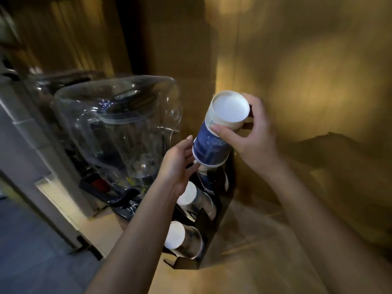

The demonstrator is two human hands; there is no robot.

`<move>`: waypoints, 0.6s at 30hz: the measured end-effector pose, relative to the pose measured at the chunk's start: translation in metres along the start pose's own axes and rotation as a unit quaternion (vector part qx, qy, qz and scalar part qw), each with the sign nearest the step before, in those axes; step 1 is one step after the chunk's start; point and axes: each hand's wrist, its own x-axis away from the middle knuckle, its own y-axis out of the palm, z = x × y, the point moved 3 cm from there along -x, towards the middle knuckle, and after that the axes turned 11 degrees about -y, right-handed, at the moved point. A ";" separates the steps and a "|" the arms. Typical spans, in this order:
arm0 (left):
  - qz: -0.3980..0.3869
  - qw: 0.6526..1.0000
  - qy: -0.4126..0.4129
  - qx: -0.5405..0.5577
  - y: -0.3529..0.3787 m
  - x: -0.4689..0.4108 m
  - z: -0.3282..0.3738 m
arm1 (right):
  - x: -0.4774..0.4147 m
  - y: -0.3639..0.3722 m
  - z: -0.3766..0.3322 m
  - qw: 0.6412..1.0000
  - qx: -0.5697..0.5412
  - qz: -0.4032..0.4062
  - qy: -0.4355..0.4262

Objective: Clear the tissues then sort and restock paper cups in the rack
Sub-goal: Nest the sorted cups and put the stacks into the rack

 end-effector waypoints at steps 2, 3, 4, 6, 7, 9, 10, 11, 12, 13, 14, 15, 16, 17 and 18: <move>0.009 1.000 -0.002 -0.013 -0.003 -0.009 0.002 | -0.002 0.015 0.003 1.000 0.012 -0.021 0.002; 0.016 1.000 -0.005 -0.019 -0.004 -0.014 0.001 | -0.001 0.020 0.005 0.999 0.017 -0.029 0.002; 0.022 0.999 -0.007 -0.024 -0.006 -0.018 0.001 | -0.002 0.026 0.008 0.999 0.020 -0.038 0.004; 0.028 0.999 -0.013 -0.032 -0.010 -0.024 0.000 | -0.001 0.035 0.014 0.998 0.026 -0.048 0.019; 0.026 0.999 -0.019 -0.034 -0.012 -0.027 -0.002 | 0.000 0.038 0.018 0.998 0.028 -0.051 0.028; 0.017 0.998 -0.029 -0.044 -0.014 -0.032 -0.006 | 0.001 0.042 0.028 0.997 0.028 -0.054 0.050; 0.009 0.998 -0.030 -0.059 -0.014 -0.034 -0.008 | 0.002 0.043 0.033 0.996 0.029 -0.055 0.058; 0.004 0.997 -0.023 -0.080 -0.013 -0.035 -0.010 | 0.003 0.044 0.038 0.996 0.035 -0.059 0.062; 0.006 0.995 -0.007 -0.096 -0.013 -0.036 -0.011 | 0.004 0.045 0.043 0.994 0.047 -0.069 0.063; 0.016 0.994 0.019 -0.107 -0.013 -0.037 -0.011 | 0.006 0.047 0.048 0.992 0.063 -0.087 0.062; 0.030 0.991 0.054 -0.118 -0.014 -0.038 -0.011 | 0.008 0.050 0.053 0.989 0.080 -0.105 0.063; 0.044 0.985 0.096 -0.140 -0.015 -0.039 -0.012 | 0.010 0.052 0.059 0.986 0.092 -0.119 0.070; 0.055 0.973 0.139 -0.174 -0.017 -0.040 -0.013 | 0.013 0.055 0.065 0.984 0.100 -0.127 0.080; 0.064 0.957 0.176 -0.224 -0.017 -0.041 -0.016 | 0.017 0.058 0.072 0.979 0.110 -0.140 0.094; 0.071 0.934 0.205 -0.285 -0.018 -0.041 -0.019 | 0.020 0.061 0.079 0.973 0.130 -0.162 0.104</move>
